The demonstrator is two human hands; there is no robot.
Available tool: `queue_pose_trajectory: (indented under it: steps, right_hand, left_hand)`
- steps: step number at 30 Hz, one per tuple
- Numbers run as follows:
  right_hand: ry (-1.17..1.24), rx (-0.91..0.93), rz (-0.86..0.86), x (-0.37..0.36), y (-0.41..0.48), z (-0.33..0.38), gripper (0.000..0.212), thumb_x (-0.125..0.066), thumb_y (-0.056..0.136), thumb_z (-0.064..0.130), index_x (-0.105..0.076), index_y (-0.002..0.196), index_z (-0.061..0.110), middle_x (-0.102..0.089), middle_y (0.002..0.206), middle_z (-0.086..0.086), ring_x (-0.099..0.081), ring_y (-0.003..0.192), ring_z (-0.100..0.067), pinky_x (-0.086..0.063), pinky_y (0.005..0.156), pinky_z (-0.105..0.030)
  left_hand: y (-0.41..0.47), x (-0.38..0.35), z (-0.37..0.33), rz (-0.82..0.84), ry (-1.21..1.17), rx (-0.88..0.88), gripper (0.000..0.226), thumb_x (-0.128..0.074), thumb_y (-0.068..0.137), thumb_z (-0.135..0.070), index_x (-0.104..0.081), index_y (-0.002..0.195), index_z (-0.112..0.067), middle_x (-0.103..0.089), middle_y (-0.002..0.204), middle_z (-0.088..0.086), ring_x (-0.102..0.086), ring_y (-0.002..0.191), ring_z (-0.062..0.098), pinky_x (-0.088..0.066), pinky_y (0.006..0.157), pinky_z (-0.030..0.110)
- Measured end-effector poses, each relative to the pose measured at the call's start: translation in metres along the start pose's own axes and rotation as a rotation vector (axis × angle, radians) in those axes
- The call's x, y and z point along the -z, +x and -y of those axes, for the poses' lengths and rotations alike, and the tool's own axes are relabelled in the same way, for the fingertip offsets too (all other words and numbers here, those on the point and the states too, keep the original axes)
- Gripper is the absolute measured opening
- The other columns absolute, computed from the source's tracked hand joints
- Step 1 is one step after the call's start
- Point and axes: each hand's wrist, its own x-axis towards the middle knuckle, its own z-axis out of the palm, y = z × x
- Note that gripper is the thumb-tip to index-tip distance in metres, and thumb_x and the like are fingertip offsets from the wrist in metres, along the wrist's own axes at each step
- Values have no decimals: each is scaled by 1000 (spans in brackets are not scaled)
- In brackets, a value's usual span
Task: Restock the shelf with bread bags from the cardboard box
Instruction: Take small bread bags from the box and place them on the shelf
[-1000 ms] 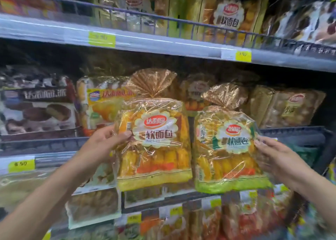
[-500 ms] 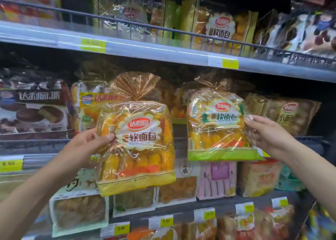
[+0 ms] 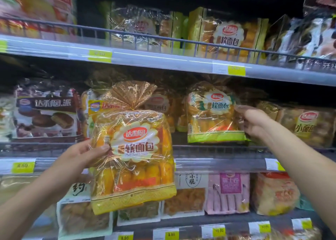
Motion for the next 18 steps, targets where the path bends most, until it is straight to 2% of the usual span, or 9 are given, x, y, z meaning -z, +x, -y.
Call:
queue_pose_trajectory:
  steps: [3,7,10,12,15,17,18]
  right_hand:
    - [66,0,-8,-11,23,-9,14,-60,97,13,-56,88,22,-55,47,2,-41,31,-8,-29,31,-13]
    - [110,-20,-70,-29,44,-19,18,-58,99,11,-60,85,23,-65,77,-5,-57,56,-17,-48,47,-28]
    - [118,-22,-85,-37,55,-30,19,-56,100,8,-58,85,20,-66,87,-7,-61,66,-19,-53,58,-31]
    - [112,-26,-95,-39,61,-40,19,-56,99,4,-59,86,19,-67,94,-9,-64,75,-23,-56,68,-36]
    - [126,-41,-125,-37,69,-52,24,-56,96,-1,-60,83,19,-66,87,-7,-61,70,-19,-54,61,-31]
    - [103,-42,-100,-32,84,-61,10,-62,91,5,-69,92,13,-71,95,-10,-67,77,-20,-58,64,-33]
    - [83,-44,-99,-28,103,-68,16,-66,87,11,-71,102,12,-73,103,-12,-71,86,-24,-60,72,-38]
  left_hand:
    - [-4,1,1,-2,-8,15,83,-77,35,-87,-74,102,-38,-77,107,-6,-66,92,16,-48,61,35]
    - [-7,2,2,1,-15,7,81,-75,28,-88,-75,94,-42,-78,102,-8,-67,80,6,-44,58,29]
    - [-9,5,6,-16,0,5,82,-73,30,-90,-75,95,-40,-78,102,-8,-69,90,9,-43,58,30]
    - [-10,7,9,-24,4,11,82,-74,31,-89,-76,95,-38,-78,102,-7,-67,89,12,-44,58,31]
    - [-9,10,12,-30,16,13,82,-75,32,-88,-76,96,-36,-78,102,-5,-67,88,15,-45,62,33]
    - [-9,9,13,-38,27,10,81,-74,33,-88,-75,97,-38,-78,101,-7,-68,92,15,-46,64,34]
    - [-8,9,13,-35,31,11,79,-73,38,-87,-75,101,-40,-77,103,-8,-68,97,17,-47,66,36]
